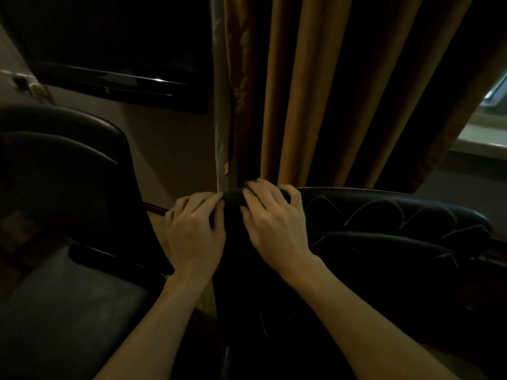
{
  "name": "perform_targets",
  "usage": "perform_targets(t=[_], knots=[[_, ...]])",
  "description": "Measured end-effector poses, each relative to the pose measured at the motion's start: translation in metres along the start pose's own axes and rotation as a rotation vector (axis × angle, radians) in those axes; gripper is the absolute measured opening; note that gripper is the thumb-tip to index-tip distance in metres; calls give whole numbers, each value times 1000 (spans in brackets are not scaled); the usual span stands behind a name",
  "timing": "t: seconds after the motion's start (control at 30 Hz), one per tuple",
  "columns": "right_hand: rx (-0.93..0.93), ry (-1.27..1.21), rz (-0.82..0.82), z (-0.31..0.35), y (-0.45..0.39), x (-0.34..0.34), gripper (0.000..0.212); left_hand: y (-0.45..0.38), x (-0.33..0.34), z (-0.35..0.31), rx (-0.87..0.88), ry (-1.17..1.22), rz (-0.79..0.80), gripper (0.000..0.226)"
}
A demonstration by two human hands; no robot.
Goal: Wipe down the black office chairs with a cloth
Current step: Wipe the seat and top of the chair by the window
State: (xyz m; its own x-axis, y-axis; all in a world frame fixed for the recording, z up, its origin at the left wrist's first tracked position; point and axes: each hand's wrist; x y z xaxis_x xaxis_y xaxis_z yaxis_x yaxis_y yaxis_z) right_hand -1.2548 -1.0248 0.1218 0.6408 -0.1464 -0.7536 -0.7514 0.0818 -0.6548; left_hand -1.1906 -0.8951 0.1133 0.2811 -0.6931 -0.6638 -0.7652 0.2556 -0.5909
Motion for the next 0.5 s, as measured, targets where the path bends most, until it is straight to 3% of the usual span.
perform_targets(t=[0.23,0.5], knots=[[190,6,45,10,-14,6,19,-28,18,8,2,166,216,24],[127,64,107,-24,-16,-7,21,-35,26,-26,37,122,137,22]])
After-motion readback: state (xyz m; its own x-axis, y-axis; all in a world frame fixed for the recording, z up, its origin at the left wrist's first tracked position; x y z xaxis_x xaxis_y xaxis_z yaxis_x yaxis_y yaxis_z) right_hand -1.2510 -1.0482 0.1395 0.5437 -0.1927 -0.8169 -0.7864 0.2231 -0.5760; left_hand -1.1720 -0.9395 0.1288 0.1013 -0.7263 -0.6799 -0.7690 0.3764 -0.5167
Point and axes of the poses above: each hand's wrist, its own y-axis away from the middle knuckle, its own x-axis out of the palm, z = x × y, and after that the axes turned 2 degrees about y, right-handed
